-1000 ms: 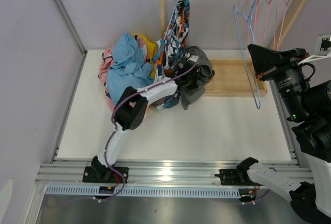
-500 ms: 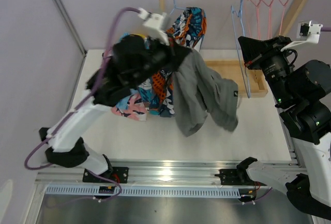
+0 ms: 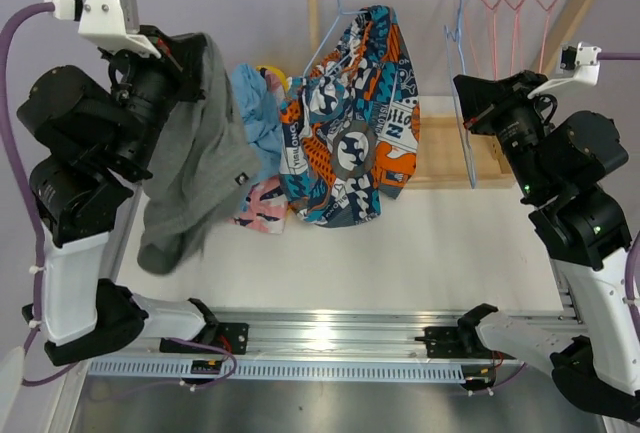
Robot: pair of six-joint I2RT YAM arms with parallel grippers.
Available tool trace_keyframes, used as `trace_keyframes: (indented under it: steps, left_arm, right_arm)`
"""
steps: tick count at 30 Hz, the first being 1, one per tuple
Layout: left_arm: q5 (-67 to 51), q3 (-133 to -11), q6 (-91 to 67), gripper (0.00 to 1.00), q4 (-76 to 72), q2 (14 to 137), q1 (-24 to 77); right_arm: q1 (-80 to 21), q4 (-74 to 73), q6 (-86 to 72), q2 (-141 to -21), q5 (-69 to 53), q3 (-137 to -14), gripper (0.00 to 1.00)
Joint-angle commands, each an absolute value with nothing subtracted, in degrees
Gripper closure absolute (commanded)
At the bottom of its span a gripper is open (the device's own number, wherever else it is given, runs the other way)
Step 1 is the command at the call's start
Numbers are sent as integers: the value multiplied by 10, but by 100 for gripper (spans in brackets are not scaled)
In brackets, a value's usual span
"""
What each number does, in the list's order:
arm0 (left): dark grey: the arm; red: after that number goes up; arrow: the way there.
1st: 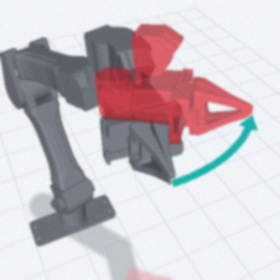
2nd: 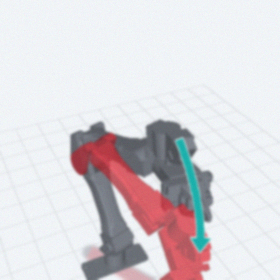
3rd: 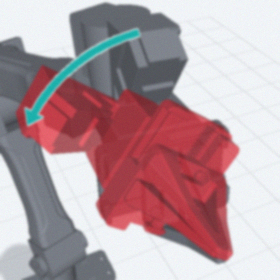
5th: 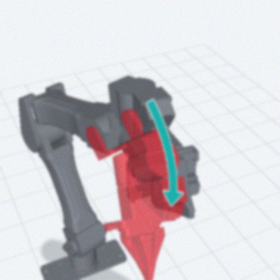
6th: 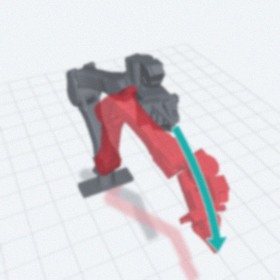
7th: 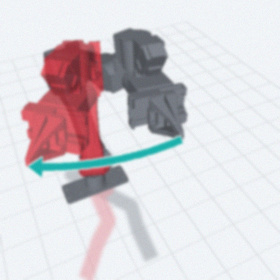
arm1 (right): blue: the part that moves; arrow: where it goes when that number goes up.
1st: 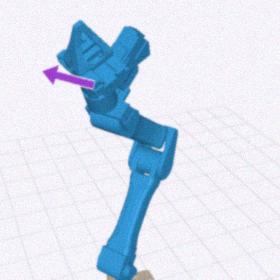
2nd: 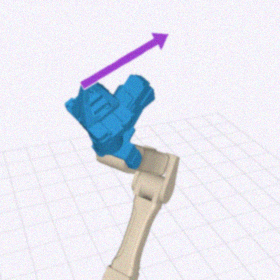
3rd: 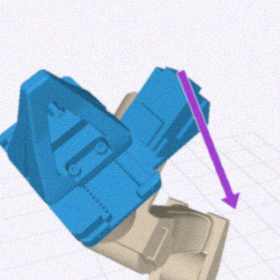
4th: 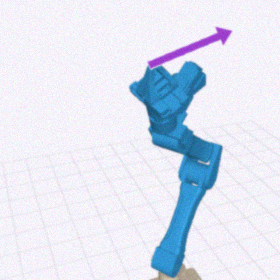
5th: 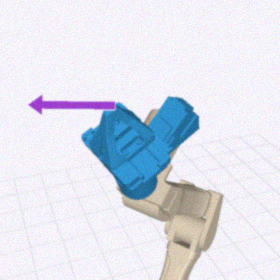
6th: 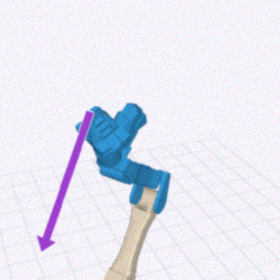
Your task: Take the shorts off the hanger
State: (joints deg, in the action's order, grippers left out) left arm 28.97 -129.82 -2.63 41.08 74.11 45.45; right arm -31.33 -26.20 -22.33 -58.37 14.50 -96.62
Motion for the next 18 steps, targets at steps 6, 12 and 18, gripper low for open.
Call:
trace_keyframes:
  steps: [6,12,18]
  left_arm:
    - [207,-1292,-11,100,353,792,264]
    - [39,-1229,-92,99,282,872,122]
    - [27,-1252,-125,1,242,1050,76]
  right_arm:
    - [-253,-207,-232,-618,97,-971,100]
    - [-202,-189,-250,-628,52,-952,100]
    - [-166,-166,-273,-638,6,-934,100]
